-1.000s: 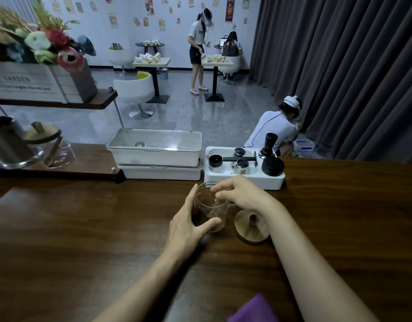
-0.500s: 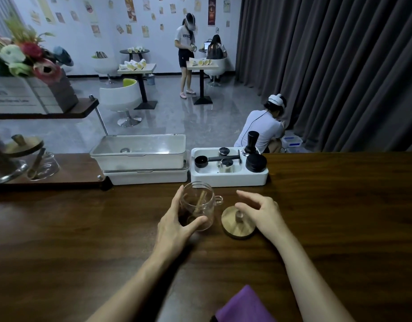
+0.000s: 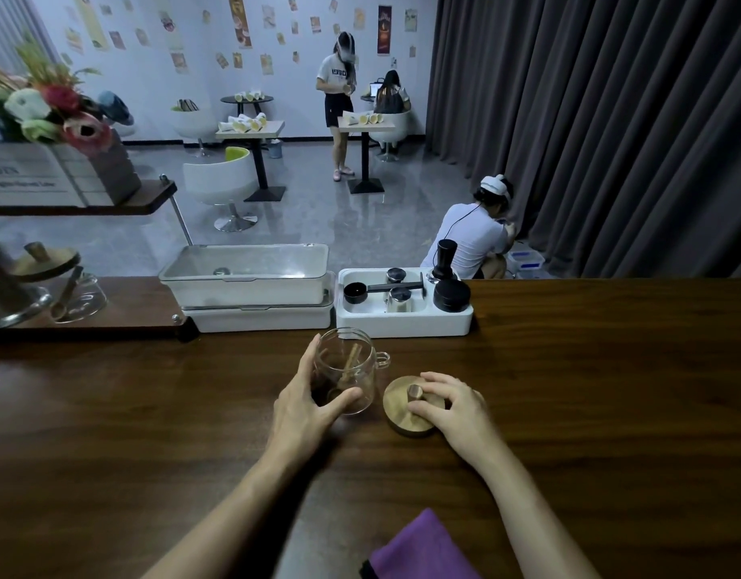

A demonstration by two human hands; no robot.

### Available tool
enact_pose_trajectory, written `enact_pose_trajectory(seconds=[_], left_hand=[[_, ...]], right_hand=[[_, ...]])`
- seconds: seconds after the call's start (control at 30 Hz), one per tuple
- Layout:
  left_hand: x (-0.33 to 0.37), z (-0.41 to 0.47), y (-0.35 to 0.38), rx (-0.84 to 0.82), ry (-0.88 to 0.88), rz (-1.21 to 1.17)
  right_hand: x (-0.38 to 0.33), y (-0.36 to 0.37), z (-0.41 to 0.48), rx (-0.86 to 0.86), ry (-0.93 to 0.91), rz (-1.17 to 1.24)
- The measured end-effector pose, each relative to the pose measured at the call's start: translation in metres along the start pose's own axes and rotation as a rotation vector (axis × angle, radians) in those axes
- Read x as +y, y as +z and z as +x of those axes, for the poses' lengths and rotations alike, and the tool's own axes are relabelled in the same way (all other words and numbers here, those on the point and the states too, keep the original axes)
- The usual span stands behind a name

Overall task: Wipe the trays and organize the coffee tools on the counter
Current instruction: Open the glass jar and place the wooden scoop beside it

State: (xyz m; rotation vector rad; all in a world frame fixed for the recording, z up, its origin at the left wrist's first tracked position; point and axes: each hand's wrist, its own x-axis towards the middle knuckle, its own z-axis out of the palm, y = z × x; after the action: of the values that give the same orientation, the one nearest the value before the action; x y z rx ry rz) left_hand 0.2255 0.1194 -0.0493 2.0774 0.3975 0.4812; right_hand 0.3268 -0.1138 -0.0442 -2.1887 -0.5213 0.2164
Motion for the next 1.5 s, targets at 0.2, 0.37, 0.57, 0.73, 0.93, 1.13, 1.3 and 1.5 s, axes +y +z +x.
enact_pose_trajectory(seconds=[0.2,0.37,0.57,0.73,0.93,1.13,1.3,1.5], left_hand=[[0.001,0.0,0.0,0.003,0.008,-0.012],[0.001,0.001,0.0,0.004,0.001,-0.02],[0.003,0.0,-0.003,-0.015,0.017,-0.08],[0.0,0.0,-0.01,0.023,0.023,-0.271],[0.022,0.013,-0.032,-0.028,0.086,-0.308],[0.025,0.022,-0.034,-0.11,0.079,-0.24],[0.025,0.021,-0.033,-0.118,0.043,-0.242],[0.027,0.017,-0.03,-0.105,0.015,-0.274]], right_hand=[[-0.022,-0.016,0.015,0.184,-0.047,0.133],[-0.065,-0.024,0.031,0.228,-0.194,0.279],[-0.094,0.007,0.05,0.112,-0.26,0.239],[-0.106,0.032,0.051,0.074,-0.24,0.205],[-0.103,0.038,0.049,0.06,-0.217,0.211],[-0.094,0.035,0.035,0.069,-0.204,0.269],[-0.087,0.045,0.03,0.104,-0.151,0.302],[-0.083,0.05,0.029,0.104,-0.115,0.366]])
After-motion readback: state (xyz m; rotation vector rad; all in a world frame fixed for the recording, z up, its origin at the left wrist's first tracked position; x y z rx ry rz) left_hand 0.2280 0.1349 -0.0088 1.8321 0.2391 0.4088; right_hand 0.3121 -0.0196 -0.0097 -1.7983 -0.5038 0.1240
